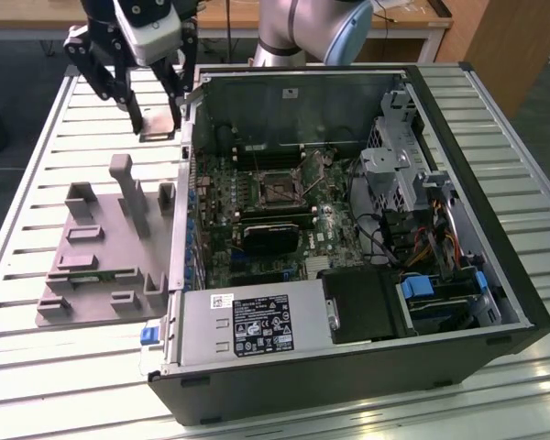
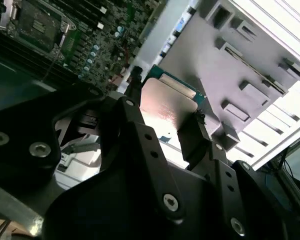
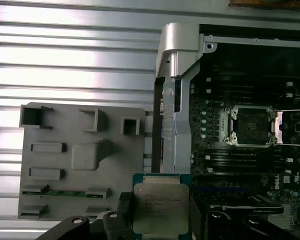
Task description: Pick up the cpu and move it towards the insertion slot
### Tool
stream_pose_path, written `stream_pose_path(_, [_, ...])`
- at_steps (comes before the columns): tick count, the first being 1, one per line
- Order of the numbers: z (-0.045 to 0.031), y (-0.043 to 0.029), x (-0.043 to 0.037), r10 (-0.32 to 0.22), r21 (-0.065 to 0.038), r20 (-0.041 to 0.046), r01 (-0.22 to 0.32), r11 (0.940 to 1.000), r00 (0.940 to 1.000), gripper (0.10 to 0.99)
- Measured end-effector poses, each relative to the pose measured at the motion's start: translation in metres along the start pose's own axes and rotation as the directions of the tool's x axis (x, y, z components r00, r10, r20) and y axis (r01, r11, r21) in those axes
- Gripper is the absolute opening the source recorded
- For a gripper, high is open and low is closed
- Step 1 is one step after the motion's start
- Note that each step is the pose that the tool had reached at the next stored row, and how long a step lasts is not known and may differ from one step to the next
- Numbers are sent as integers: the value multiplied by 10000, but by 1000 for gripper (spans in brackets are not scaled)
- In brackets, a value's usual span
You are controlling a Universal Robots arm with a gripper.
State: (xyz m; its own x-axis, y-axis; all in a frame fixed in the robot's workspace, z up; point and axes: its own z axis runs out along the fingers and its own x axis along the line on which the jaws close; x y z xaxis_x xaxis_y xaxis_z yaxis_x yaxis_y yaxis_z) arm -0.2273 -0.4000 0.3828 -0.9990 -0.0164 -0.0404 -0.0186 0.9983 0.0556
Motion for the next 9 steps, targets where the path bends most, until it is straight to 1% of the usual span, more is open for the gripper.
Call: stream_pose_path(9, [18, -7, -392, 7, -2, -125, -7, 10000, 9999, 541])
